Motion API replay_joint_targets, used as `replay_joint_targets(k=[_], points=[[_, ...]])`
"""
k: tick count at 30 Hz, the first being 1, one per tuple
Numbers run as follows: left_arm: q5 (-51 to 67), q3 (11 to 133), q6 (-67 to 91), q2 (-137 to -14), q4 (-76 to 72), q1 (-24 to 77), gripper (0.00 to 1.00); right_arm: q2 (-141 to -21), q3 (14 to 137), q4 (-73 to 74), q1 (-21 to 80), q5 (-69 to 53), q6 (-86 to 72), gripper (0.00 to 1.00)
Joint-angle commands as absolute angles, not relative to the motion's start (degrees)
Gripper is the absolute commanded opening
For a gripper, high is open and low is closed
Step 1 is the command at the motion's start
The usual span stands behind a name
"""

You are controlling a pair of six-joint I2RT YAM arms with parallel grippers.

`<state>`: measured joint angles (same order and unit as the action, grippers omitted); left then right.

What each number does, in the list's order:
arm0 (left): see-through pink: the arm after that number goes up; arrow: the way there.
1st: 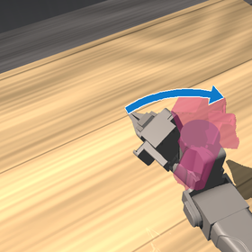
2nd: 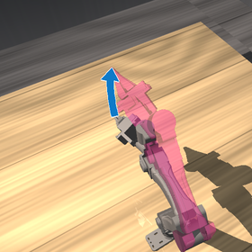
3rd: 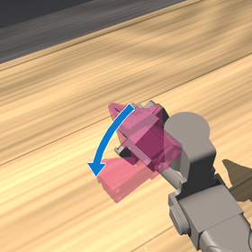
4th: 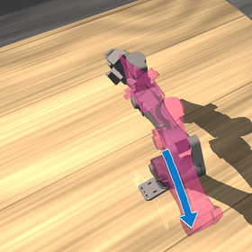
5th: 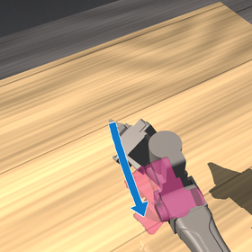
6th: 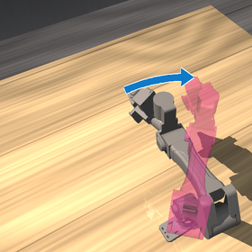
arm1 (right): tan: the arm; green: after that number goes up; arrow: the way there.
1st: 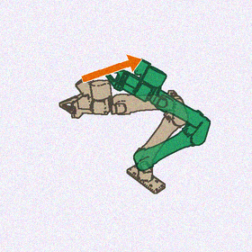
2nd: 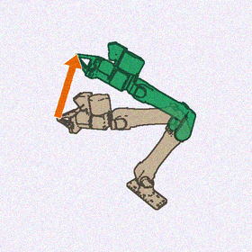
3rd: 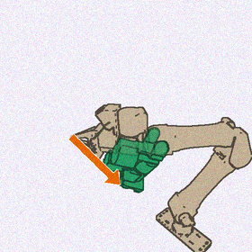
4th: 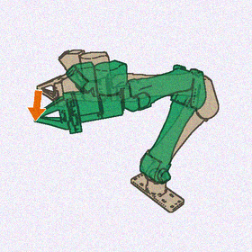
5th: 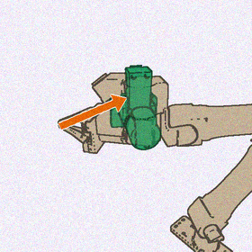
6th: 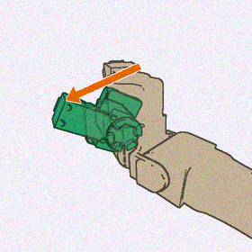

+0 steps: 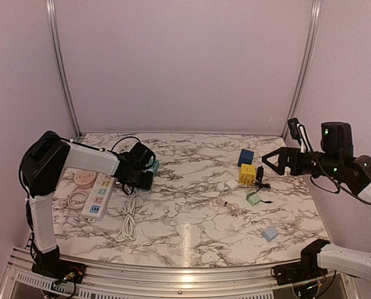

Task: Insert the plug
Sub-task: Move the socket to the center of the board.

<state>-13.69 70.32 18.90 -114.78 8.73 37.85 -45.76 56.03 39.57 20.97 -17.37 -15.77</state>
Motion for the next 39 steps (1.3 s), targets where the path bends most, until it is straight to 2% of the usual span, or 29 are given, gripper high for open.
replay_joint_targets(k=[1,4,13,20,22,29,34,39], points=[[-12.58,68.47,19.63,-113.21,8.94,41.57,0.29,-45.42,56.25,39.7,20.52,-15.99,-16.24,0.99],[-13.86,68.64,20.06,-113.34,9.62,44.63,0.25,-46.07,56.12,39.89,20.57,-13.94,-16.5,0.99],[-15.27,69.84,23.41,-114.2,9.93,53.8,0.25,-49.8,53.62,39.08,20.54,-9.86,-16.5,0.98],[-15.18,70.8,25.5,-114.22,11.37,57.33,0.28,-54.74,52.01,39.33,20.57,-3.09,-15.69,0.99],[-14.81,70.39,26.0,-113.96,11.04,57.79,0.34,-56.29,51.44,39.15,20.57,-1.52,-15.99,0.99],[-14.13,69.71,26.69,-112.01,10.99,58.01,0.69,-61.15,48.88,37.06,20.52,2.58,-18.47,0.96],[-13.49,68.86,27.69,-108.48,11.16,58.3,0.89,-63.3,45.93,33.25,20.65,2.31,-19.47,0.94],[-13.39,67.12,28.76,-103.04,11.07,58.45,0.99,-66.68,44.55,30.12,20.7,0.86,-19.98,0.92]])
